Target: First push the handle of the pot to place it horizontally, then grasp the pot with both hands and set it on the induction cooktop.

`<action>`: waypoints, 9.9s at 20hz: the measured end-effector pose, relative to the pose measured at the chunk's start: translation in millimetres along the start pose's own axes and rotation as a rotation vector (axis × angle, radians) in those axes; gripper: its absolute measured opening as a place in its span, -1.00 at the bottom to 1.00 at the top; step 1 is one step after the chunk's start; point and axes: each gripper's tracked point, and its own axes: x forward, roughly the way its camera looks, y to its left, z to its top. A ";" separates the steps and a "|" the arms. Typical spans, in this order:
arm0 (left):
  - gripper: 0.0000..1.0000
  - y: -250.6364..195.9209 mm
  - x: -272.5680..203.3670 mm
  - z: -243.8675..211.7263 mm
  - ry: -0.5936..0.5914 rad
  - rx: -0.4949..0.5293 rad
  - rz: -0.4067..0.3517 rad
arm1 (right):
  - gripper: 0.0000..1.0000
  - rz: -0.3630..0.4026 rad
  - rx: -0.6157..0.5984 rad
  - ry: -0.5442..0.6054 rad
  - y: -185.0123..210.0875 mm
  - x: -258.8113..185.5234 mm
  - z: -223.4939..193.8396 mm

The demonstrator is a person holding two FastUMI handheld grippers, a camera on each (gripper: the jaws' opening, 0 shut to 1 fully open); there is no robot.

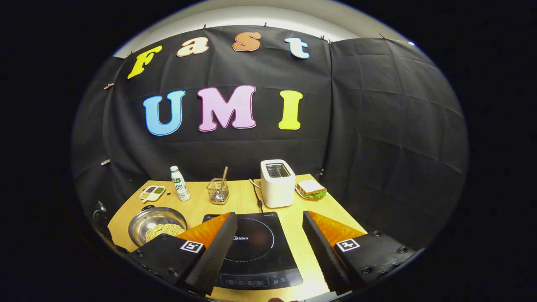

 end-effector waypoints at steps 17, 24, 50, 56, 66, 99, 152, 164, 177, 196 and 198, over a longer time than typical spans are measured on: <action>-0.90 -42.5 47.7 37.9 0.058 0.136 -0.016 | 0.96 0.021 0.018 0.022 -28.6 28.2 -0.1; -0.90 -59.4 71.8 69.7 0.034 0.090 -0.036 | 0.96 0.004 0.037 0.033 -46.7 40.4 -1.5; -0.90 -63.8 137.0 171.1 -0.040 0.028 -0.022 | 0.96 -0.023 -0.026 0.051 -70.3 50.9 -5.4; -0.89 -60.8 80.8 171.7 -0.164 0.007 -0.056 | 0.96 0.006 -0.017 0.070 -48.5 55.9 -11.5; 0.92 67.6 -79.4 198.5 -0.533 -0.030 0.187 | 0.98 0.278 0.018 0.221 107.9 79.5 -41.8; 0.90 253.7 82.0 201.5 -0.325 -0.009 0.078 | 0.92 0.434 0.020 0.685 319.7 189.7 -223.9; 0.27 55.0 -1.7 197.3 -0.240 -0.126 0.081 | 0.19 0.333 0.004 0.633 116.4 115.8 -118.8; 0.27 -42.8 75.8 209.2 -0.178 -0.123 0.047 | 0.19 0.275 0.036 0.697 1.5 156.1 -140.9; 0.29 -68.9 138.0 215.0 -0.155 -0.131 0.064 | 0.19 0.278 0.045 0.768 -35.7 199.7 -172.6; 0.39 -70.3 147.5 196.9 -0.109 -0.224 0.041 | 0.27 0.332 0.069 0.777 -35.3 191.7 -180.3; 0.42 -68.2 142.3 190.5 -0.085 -0.241 0.060 | 0.43 0.334 0.051 0.768 -40.0 186.4 -179.5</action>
